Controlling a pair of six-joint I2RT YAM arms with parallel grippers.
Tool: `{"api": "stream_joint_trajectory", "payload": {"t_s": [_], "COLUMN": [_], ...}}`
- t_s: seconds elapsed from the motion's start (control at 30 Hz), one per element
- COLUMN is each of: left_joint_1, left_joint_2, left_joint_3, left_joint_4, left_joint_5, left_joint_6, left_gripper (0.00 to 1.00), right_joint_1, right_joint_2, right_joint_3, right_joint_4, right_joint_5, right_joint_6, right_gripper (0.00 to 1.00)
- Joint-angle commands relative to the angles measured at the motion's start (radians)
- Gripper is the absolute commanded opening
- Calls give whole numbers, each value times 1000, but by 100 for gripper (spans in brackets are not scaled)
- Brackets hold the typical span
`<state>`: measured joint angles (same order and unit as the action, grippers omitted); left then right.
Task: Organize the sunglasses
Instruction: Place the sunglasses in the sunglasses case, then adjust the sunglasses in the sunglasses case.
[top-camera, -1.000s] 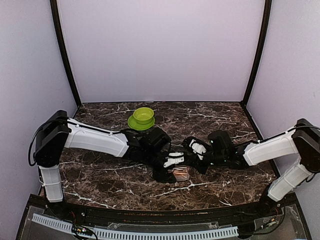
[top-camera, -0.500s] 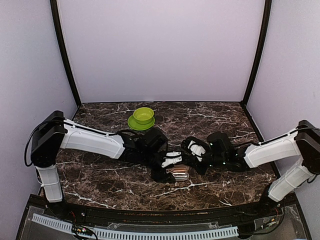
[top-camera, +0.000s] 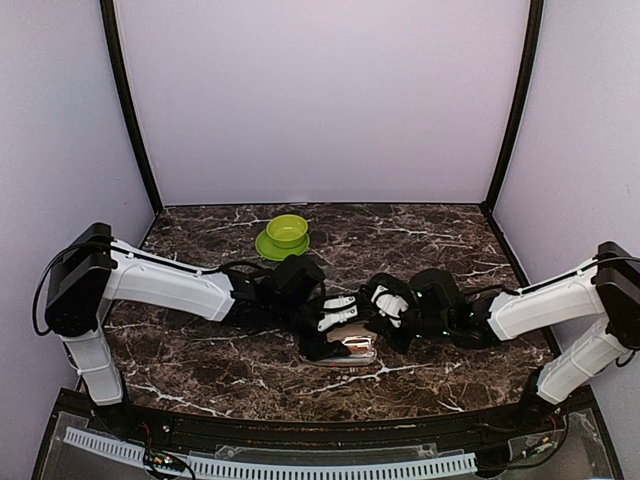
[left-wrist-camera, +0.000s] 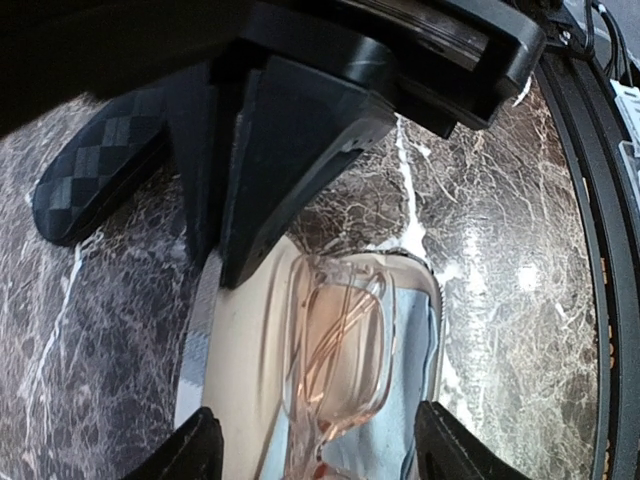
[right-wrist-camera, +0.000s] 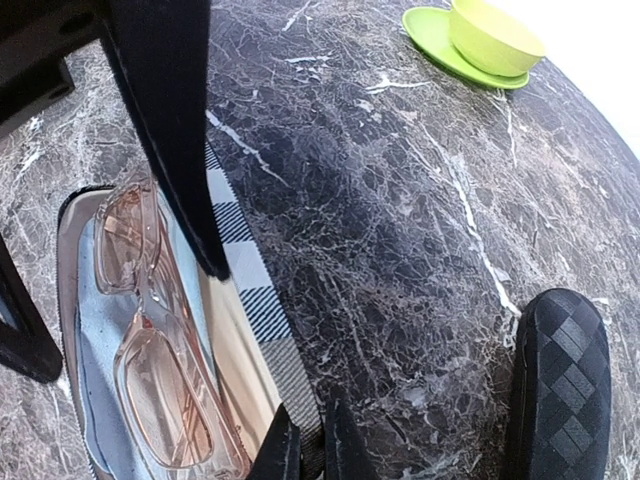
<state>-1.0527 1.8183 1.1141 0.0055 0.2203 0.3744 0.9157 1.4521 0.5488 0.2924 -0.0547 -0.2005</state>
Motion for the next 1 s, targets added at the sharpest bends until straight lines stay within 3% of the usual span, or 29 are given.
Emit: {"api": "stream_joint_trajectory", "payload": {"t_s": [0.0,0.3,0.43,0.67,0.97], "left_joint_1": [3,3,3,3,3], "left_joint_2": [-137,-423,-500,-486,-370], "left_joint_3": [-79,-355,-444,-484,-473], "left_joint_4": [83,226,222,185,230], "left_joint_5": [10,-76,-139,-224,-144], "left_joint_6": [-72,-396,-562,-773,-908], "left_gripper": [68,61,53,41,27], "right_joint_1": [27,71,98,155,247], "right_joint_2": [-39,-41,-51,-54,6], "right_joint_3": [-23,-46,-76,-103,-132], "right_joint_4": [57,110,171,280,404], "right_joint_5": [49,139,188,280,410], "right_joint_6": [-10,-23,-34,-65,-124], "right_gripper": [6,6,7,7,7]}}
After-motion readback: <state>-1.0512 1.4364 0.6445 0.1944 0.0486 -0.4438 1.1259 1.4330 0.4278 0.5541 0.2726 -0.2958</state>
